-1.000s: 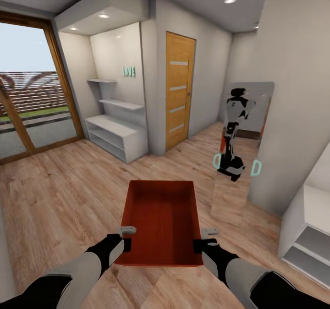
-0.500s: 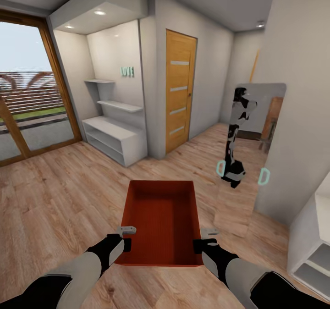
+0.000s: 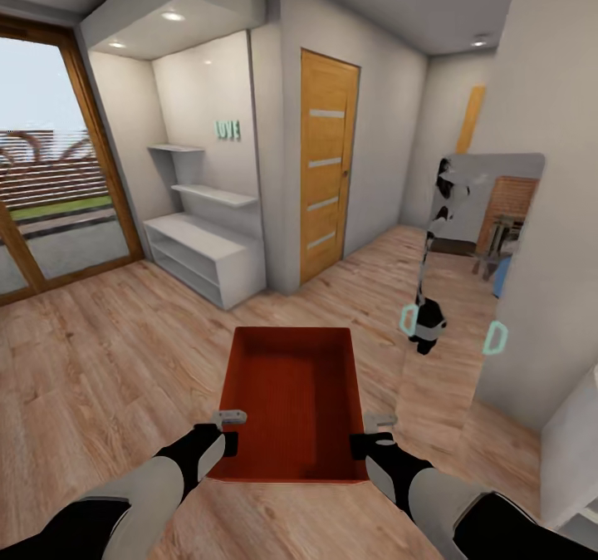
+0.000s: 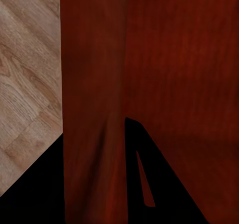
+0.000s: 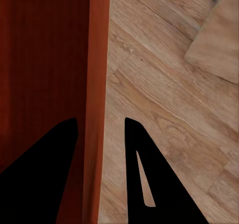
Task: Move the two storage containers from the living room to the garage. In the garage, place one container on the floor and stack the other container on top of it (either order is fine).
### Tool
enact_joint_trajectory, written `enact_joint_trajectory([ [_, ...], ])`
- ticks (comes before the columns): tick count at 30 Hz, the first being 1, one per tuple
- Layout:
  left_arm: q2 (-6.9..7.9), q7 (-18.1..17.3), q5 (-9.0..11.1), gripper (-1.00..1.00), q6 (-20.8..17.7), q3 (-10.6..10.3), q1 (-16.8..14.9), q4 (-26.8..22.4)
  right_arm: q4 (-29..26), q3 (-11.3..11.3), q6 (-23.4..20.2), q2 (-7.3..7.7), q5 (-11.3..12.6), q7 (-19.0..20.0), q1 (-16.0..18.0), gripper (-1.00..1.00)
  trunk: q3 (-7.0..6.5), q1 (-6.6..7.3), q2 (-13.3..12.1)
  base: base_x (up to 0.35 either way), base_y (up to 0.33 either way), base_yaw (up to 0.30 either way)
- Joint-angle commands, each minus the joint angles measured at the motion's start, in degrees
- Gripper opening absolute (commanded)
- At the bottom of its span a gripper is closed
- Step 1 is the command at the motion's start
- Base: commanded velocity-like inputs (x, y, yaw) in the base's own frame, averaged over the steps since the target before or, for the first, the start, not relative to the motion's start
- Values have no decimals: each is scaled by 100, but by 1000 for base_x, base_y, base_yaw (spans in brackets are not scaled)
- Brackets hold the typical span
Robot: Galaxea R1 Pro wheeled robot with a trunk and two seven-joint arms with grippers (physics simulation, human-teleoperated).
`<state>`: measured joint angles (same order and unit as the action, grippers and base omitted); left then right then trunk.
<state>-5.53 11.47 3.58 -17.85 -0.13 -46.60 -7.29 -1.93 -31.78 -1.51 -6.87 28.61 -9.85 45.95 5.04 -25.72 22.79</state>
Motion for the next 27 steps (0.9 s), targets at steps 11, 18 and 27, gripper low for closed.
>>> enact_joint_trajectory([
  [11,79,48,-130,-100,-43,31,-2,-36,35,-65,-16,1,92,-35,2,-100,12,-7,13,322,0,0],
  [18,84,48,-130,-100,-43,31,-2,-36,35,-65,-16,1,92,-34,2,-100,12,-7,13,322,0,0],
  [27,134,35,-122,-100,-45,31,-4,-51,35,-65,-16,1,92,-33,2,-100,12,-7,13,322,0,0],
])
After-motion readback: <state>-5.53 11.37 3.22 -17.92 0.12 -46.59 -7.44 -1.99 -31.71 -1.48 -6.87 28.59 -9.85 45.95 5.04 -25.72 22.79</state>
